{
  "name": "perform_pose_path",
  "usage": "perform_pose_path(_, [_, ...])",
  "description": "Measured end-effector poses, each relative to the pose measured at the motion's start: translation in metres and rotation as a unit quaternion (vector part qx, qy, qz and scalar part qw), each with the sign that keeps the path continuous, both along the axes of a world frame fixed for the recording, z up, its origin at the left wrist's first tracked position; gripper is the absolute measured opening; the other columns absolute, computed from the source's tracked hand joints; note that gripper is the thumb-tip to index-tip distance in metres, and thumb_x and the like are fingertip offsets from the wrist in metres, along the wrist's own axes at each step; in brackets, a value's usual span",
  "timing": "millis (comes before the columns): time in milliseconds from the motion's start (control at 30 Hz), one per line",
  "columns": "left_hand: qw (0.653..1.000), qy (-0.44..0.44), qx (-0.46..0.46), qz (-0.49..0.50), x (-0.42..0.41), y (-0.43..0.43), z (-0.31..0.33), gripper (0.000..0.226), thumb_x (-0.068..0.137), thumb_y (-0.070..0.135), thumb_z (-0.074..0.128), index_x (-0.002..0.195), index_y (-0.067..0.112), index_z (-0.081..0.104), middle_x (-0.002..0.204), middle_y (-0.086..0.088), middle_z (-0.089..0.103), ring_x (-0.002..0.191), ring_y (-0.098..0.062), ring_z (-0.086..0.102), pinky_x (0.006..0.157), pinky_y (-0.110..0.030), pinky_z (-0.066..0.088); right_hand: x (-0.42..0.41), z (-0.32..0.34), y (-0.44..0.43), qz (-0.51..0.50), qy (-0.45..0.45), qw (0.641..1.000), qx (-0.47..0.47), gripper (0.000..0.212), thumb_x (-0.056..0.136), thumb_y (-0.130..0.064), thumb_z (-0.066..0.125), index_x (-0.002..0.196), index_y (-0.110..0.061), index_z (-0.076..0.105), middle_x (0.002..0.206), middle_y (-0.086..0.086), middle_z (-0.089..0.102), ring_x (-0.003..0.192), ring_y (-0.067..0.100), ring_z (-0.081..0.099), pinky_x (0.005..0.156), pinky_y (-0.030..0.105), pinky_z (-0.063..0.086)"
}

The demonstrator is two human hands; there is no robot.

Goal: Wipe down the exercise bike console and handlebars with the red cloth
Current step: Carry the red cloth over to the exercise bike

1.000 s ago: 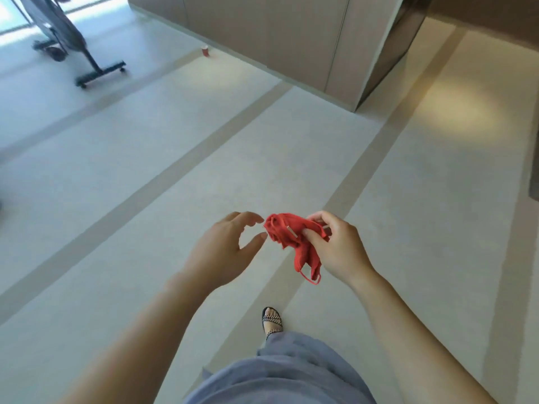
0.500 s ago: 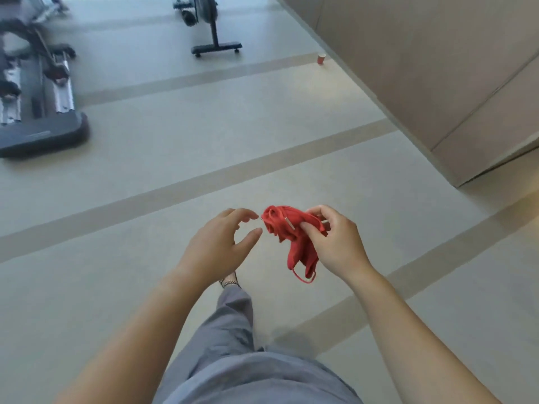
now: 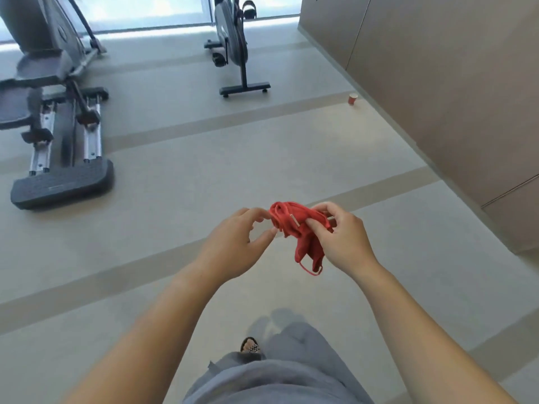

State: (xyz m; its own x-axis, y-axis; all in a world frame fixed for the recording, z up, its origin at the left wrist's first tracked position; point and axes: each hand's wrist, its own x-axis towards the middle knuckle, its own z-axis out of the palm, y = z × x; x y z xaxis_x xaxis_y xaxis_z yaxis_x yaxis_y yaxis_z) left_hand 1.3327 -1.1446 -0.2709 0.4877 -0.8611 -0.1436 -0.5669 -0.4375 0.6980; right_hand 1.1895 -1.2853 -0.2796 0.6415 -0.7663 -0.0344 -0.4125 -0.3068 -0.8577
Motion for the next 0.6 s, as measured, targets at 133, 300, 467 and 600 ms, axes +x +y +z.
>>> perform_pose_path(133, [1.000,-0.002,-0.001,0.005,0.059,-0.044,0.000,0.030,0.089,0.047,0.048,0.117,0.037,0.052,0.117,0.015,0.054,0.101,-0.002,0.053,0.079,-0.022,0.039,0.063,-0.006,-0.051,-0.005,-0.010,1.000,0.016,0.008,0.085,-0.023,0.064,0.080,-0.028,0.062,0.069,-0.011,0.065,0.064,-0.002,0.058,0.055,0.010,0.045])
perform_pose_path(300, [1.000,0.002,0.003,0.014,0.145,-0.118,-0.012,0.030,0.090,0.044,0.049,0.118,0.035,0.052,0.117,0.015,0.055,0.099,-0.002,0.054,0.078,-0.019,0.037,0.141,-0.021,-0.133,-0.020,-0.006,1.000,0.016,0.007,0.085,-0.023,0.064,0.080,-0.027,0.063,0.071,-0.011,0.066,0.064,-0.002,0.058,0.055,0.012,0.046])
perform_pose_path(467, [1.000,-0.011,0.006,0.006,0.239,-0.226,-0.010,0.031,0.091,0.045,0.048,0.119,0.034,0.052,0.118,0.013,0.055,0.102,-0.006,0.055,0.082,-0.024,0.042,0.231,-0.023,-0.237,-0.029,-0.002,1.000,0.012,0.008,0.084,-0.023,0.065,0.078,-0.028,0.062,0.070,-0.011,0.066,0.064,-0.003,0.057,0.055,0.011,0.044])
perform_pose_path(600, [1.000,-0.018,0.003,0.004,0.311,-0.304,0.004,0.031,0.090,0.047,0.047,0.118,0.035,0.051,0.118,0.015,0.055,0.101,-0.004,0.055,0.079,-0.022,0.041,0.306,-0.011,-0.314,-0.015,0.002,1.000,0.008,0.009,0.084,-0.024,0.064,0.078,-0.029,0.062,0.071,-0.013,0.065,0.067,-0.004,0.057,0.056,0.009,0.043])
